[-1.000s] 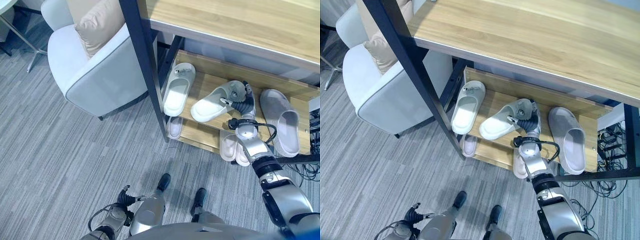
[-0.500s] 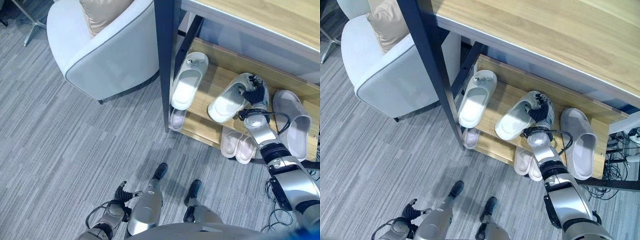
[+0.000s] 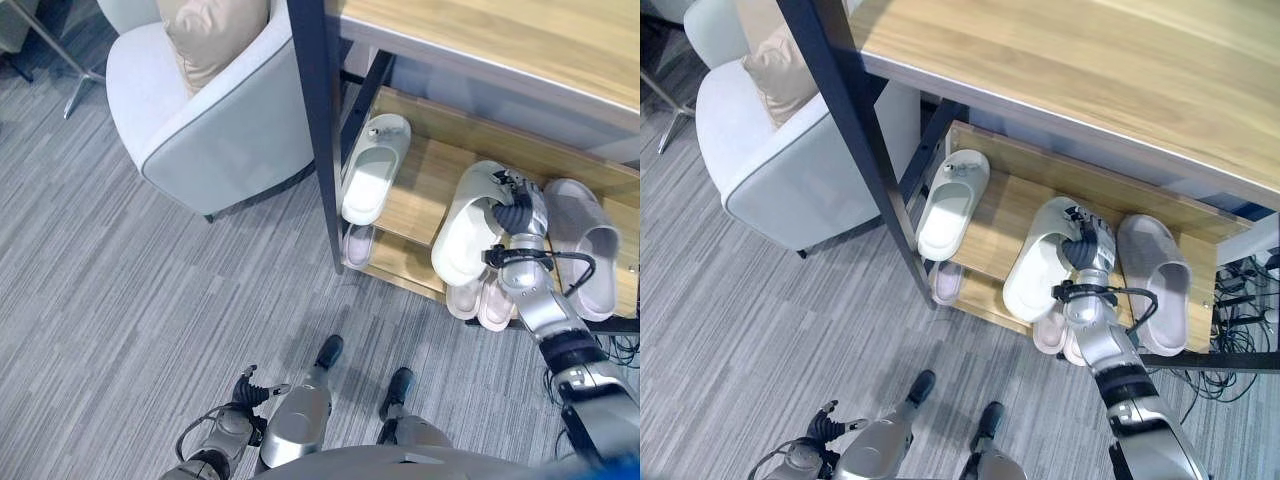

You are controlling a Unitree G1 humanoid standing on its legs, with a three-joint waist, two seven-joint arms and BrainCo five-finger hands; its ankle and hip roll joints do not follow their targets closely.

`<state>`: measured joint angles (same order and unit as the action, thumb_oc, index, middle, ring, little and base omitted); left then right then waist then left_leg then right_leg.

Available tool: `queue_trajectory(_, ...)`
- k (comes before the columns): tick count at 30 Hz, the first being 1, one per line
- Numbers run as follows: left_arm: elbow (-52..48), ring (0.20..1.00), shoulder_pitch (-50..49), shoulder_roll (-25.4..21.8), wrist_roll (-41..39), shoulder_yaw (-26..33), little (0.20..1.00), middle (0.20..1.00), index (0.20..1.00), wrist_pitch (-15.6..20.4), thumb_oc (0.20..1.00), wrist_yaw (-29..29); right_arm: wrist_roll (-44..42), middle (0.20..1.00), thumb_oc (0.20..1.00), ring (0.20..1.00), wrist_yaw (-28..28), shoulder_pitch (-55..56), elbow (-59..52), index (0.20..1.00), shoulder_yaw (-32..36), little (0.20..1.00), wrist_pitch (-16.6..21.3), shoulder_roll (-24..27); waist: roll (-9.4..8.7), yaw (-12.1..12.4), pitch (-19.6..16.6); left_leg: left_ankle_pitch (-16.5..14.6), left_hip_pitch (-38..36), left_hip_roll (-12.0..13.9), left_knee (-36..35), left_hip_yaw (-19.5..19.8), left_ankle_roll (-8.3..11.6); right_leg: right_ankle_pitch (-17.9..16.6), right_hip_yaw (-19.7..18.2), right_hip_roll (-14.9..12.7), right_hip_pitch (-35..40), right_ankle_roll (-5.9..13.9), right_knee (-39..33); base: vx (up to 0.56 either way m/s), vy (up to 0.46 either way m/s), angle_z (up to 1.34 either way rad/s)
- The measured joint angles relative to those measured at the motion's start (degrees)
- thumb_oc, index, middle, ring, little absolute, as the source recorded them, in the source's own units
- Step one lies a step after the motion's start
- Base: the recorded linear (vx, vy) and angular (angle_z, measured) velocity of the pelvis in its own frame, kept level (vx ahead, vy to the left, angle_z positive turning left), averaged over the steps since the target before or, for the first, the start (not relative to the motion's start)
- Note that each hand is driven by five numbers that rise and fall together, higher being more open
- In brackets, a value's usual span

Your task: Arrange the slippers neatly on the shoe rack.

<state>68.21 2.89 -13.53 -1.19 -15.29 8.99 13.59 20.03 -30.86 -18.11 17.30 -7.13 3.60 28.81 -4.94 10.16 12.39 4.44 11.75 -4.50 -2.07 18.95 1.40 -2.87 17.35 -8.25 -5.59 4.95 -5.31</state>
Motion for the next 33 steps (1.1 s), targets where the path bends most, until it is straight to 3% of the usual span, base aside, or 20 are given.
queue_trajectory(4, 0.08, 1.000, -1.96, 0.17, 0.82, 1.16, 1.000, 1.000, 1.000, -0.96, 1.000, -0.43, 3.85, 0.200, 0.200, 0.200, 1.96, 8.66, -7.12, 0.200, 2.14, 0.200, 1.89, 0.04, 0.40, -2.64, -2.69, -0.21, -1.97, 0.52, -0.86, -1.93, 0.14, -0.09, -1.98, 0.13, 0.66, -0.05, 0.00, -0.02, -0.020, -0.21)
queue_trajectory(8, 0.24, 1.000, -3.14, 0.98, 2.21, 2.29, 1.000, 1.000, 1.000, -0.98, 1.000, -1.87, 3.77, 0.200, 0.200, 0.200, 6.17, 14.59, -10.72, 0.200, 1.61, 0.200, 4.81, 0.66, 2.19, -4.04, -4.35, -0.37, -4.09, 0.91, -1.05, -3.15, -0.30, -0.19, -3.28, 0.32, 2.12, -0.02, -0.01, -0.04, -0.047, -0.20)
queue_trajectory(14, 0.35, 1.000, -5.86, 1.93, 2.18, 4.89, 1.000, 1.000, 1.000, -0.92, 1.000, -2.72, 0.30, 0.200, 0.200, 0.200, 14.34, 20.84, -14.89, 0.200, 1.12, 0.200, 8.77, 1.42, 3.42, -4.58, -5.88, -0.33, -5.20, 2.09, -1.46, -3.11, -0.27, 0.02, -3.42, 1.24, 3.03, -0.55, -0.01, -0.06, -0.072, -0.01)
queue_trajectory(16, 0.28, 1.000, -7.33, 2.68, 1.78, 6.45, 1.000, 1.000, 1.000, -0.77, 1.000, -3.60, -1.44, 0.200, 0.200, 0.200, 16.79, 22.50, -17.40, 0.200, 1.27, 0.200, 10.62, 3.73, 4.23, -4.48, -6.34, -0.34, -5.81, 2.55, -1.46, -2.59, -0.15, 0.28, -2.82, 1.72, 3.85, -0.87, -0.11, -0.15, -0.118, 0.12)
queue_trajectory(18, 0.63, 1.000, -7.35, 3.18, -0.47, 6.95, 1.000, 1.000, 1.000, 0.10, 1.000, -3.87, -2.03, 0.200, 0.200, 0.200, 17.42, 23.28, -18.07, 0.200, 1.74, 0.200, 11.99, 4.16, 5.41, -4.69, -5.55, 0.50, -4.16, 2.41, -0.36, -0.37, 0.99, 0.46, -0.68, 2.54, 3.80, -0.92, 0.06, -0.21, -0.121, 0.58)
queue_trajectory(20, 0.80, 1.000, -5.67, 4.75, -1.88, 7.40, 1.000, 1.000, 1.000, 0.36, 1.000, -3.90, -2.78, 0.200, 0.200, 0.200, 17.80, 24.56, -18.10, 0.200, 1.75, 0.200, 12.28, 7.19, 7.82, -4.85, -3.63, 2.09, -1.38, 2.61, -0.19, 2.97, 4.23, 0.55, 3.02, 3.05, 3.29, -1.52, 0.09, -0.09, 0.006, 1.14)
queue_trajectory(21, 1.80, 1.000, -4.29, 5.37, -2.08, 7.56, 1.000, 1.000, 1.000, 0.31, 1.000, -3.87, -2.48, 0.200, 0.200, 0.200, 17.95, 25.40, -18.13, 0.200, 1.84, 0.200, 12.41, 9.91, 8.44, -4.73, -2.97, 1.12, -0.11, 3.95, -0.72, -0.30, 5.25, 0.57, 5.45, 2.72, 3.20, -2.76, -0.11, -0.01, 0.041, 1.03)
queue_trajectory(22, 1.86, 1.000, -4.17, 5.51, -2.31, 8.78, 1.000, 1.000, 1.000, 0.42, 1.000, -3.77, -1.38, 0.200, 0.200, 0.200, 18.40, 26.32, -18.25, 0.200, 2.27, 0.200, 12.37, 10.55, 7.87, -4.67, -2.42, -0.34, 1.01, 5.32, 0.52, -6.78, 4.11, 0.94, 6.24, 1.79, 3.04, -3.43, -0.07, 0.02, 0.042, 0.62)
queue_trajectory(23, 2.30, 1.000, -4.64, 5.12, -2.57, 9.14, 1.000, 1.000, 1.000, 0.43, 1.000, -3.71, -1.08, 0.200, 0.200, 0.200, 18.59, 27.01, -19.27, 0.200, 2.35, 0.200, 12.39, 10.51, 6.84, -4.69, -1.85, -0.95, -0.25, 5.83, 1.46, -10.48, 3.21, 1.12, 5.66, 0.60, 2.88, -3.34, 0.55, 0.03, 0.032, 0.08)
queue_trajectory(24, 3.07, 1.000, -5.87, 5.27, -2.53, 9.09, 1.000, 1.000, 1.000, 0.36, 1.000, -3.66, -0.23, 0.200, 0.200, 0.200, 18.82, 27.76, -20.99, 0.200, 2.42, 0.200, 12.43, 10.90, 7.16, -6.09, -1.96, -0.94, -3.56, 7.16, 1.39, -13.09, 3.09, 1.31, 5.19, 0.30, 3.30, -2.55, 1.43, 0.03, 0.031, -0.15)
queue_trajectory(25, 3.23, 1.000, -7.93, 5.62, -2.40, 8.97, 1.000, 1.000, 1.000, 0.32, 1.000, -3.65, 0.87, 0.200, 0.200, 0.200, 18.86, 28.54, -22.33, 0.200, 2.61, 0.200, 12.47, 10.63, 8.43, -8.66, -2.37, -2.29, -7.20, 8.75, -1.08, -13.80, 2.46, 1.39, 5.35, 1.20, 4.11, -1.81, 1.55, 0.02, 0.065, -0.21)
queue_trajectory(29, 3.04, 1.000, -4.27, 3.12, -1.14, 6.47, 1.000, 1.000, 1.000, 0.14, 1.000, -3.85, 3.43, 0.200, 0.200, 0.200, 20.09, 30.37, -23.11, 0.200, 0.21, 0.200, 12.59, 8.21, 4.66, -10.45, -1.33, -2.87, -9.26, 6.38, -0.81, -16.73, 0.82, -0.18, 2.15, -0.93, 3.82, -0.06, 1.80, 0.04, 0.118, -0.38)
queue_trajectory(30, 2.84, 1.000, -4.10, 2.85, 0.46, 6.28, 1.000, 1.000, 1.000, 0.23, 1.000, -3.89, 3.87, 0.200, 0.200, 0.200, 21.11, 30.43, -25.12, 0.200, -2.11, 0.200, 12.91, 8.51, 4.20, -10.61, -1.81, -3.64, -11.02, 6.10, -0.99, -18.86, -0.02, 0.03, 0.37, -1.89, 3.96, 0.34, 2.66, 0.06, 0.082, -0.70)
queue_trajectory(33, 0.93, 1.000, -1.22, 2.28, 0.67, 5.70, 1.000, 1.000, 1.000, 0.60, 1.000, -4.09, 5.27, 0.200, 0.200, 0.200, 22.94, 31.65, -20.82, 0.200, -5.55, 0.200, 12.98, 7.67, 3.20, -11.47, -3.68, -4.15, -11.31, 5.35, -0.90, -20.00, -0.64, -0.37, -0.95, -2.51, 4.17, 0.89, 2.27, 0.05, 0.059, -0.29)
